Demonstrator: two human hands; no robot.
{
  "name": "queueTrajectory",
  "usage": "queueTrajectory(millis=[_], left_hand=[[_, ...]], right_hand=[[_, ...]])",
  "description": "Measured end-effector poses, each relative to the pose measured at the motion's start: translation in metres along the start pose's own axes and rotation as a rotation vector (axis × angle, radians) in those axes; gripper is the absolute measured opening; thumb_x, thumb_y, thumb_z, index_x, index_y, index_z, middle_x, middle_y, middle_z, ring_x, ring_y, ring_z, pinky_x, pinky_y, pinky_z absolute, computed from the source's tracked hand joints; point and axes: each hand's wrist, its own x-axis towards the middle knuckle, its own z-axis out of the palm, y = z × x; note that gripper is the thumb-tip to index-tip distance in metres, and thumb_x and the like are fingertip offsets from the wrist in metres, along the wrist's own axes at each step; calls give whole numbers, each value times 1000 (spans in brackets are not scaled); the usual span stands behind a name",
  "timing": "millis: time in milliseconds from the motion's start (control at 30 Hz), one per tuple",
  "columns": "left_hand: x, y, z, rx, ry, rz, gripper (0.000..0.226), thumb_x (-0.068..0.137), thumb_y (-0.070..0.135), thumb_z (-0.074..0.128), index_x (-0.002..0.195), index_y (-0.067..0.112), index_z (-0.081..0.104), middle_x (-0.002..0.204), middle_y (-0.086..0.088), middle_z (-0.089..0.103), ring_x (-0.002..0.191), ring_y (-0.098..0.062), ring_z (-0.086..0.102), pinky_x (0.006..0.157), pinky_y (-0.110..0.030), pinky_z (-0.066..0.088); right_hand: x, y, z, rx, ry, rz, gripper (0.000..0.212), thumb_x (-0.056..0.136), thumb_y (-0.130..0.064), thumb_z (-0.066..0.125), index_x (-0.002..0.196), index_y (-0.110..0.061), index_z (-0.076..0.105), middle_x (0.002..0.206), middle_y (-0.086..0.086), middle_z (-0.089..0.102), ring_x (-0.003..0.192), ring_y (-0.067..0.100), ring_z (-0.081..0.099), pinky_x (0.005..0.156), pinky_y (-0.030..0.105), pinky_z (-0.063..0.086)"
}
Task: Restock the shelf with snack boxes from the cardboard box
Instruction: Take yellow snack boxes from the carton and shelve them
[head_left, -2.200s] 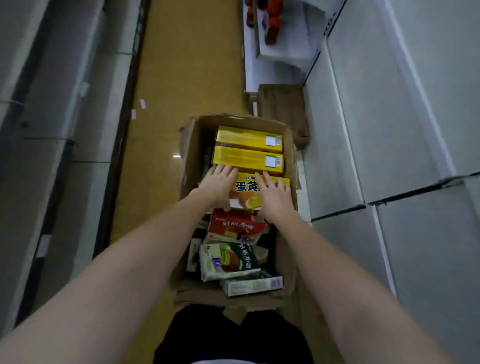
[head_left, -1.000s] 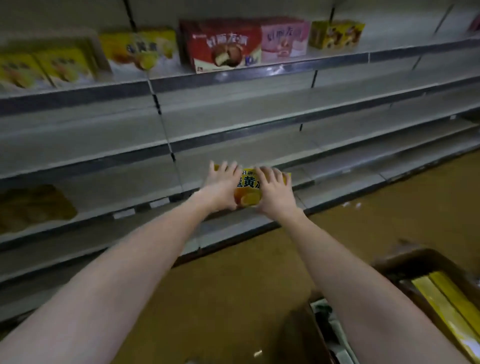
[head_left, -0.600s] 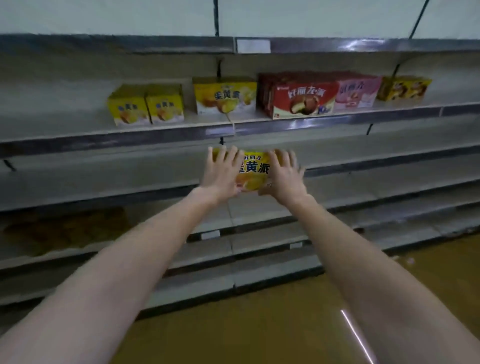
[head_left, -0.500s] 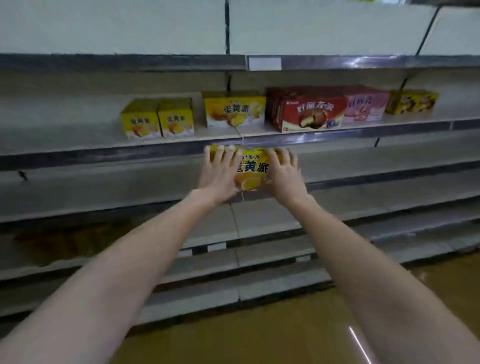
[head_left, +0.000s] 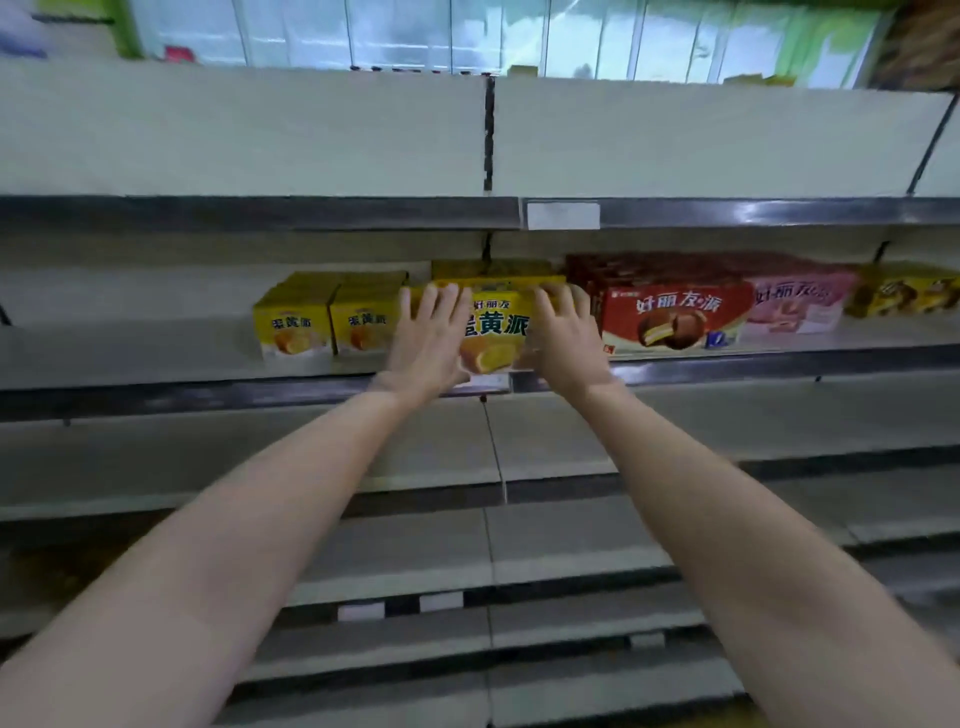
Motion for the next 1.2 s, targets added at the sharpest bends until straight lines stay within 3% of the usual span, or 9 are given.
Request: queueTrajectory(millis=[267, 433, 733, 900, 1033, 1200], left_hand=[[71, 11, 41, 18, -79, -22, 106, 74, 54, 78, 153, 13, 21, 154, -14, 31, 141, -36, 30, 117, -58, 21], [89, 14, 71, -48, -78, -33, 85, 80, 22, 77, 150, 19, 31, 145, -12, 39, 134, -35, 36, 113, -52, 27], [111, 13, 80, -128, -126, -74, 92, 72, 45, 82, 147, 21, 34, 146, -10, 40, 134, -33, 34, 114, -50, 23], [101, 16, 73, -118, -123, -65, 88, 76, 27, 81, 149, 19, 33, 145, -10, 41, 134, -33, 36, 112, -48, 27], [85, 19, 58, -133, 5, -79, 75, 77, 16, 77, 144, 16, 43, 140, -11, 47, 130, -31, 43, 109, -46, 34], [53, 31, 35, -307, 24, 22, 40, 93, 14, 56, 133, 12, 53, 134, -8, 56, 123, -27, 52, 100, -40, 41]], right_hand=[[64, 39, 46, -1, -120, 60, 89, 78, -30, 82, 148, -14, 29, 152, 15, 29, 144, 42, 19, 107, 54, 39], [79, 58, 78, -29, -131, 29, 81, 81, -24, 77, 147, -16, 32, 153, 14, 28, 143, 42, 20, 108, 55, 37], [102, 70, 85, -41, -216, 33, 84, 78, -28, 80, 146, -19, 31, 152, 15, 25, 142, 43, 18, 115, 56, 27], [98, 61, 86, -62, -215, 32, 84, 79, -20, 78, 147, -19, 28, 154, 14, 24, 144, 40, 17, 116, 60, 23], [84, 53, 79, -118, -121, 39, 70, 85, -19, 69, 145, -19, 34, 152, 13, 31, 147, 36, 18, 116, 60, 18], [39, 44, 61, -105, 34, 67, 39, 82, -10, 63, 120, -11, 56, 126, 15, 54, 119, 38, 45, 98, 48, 35]])
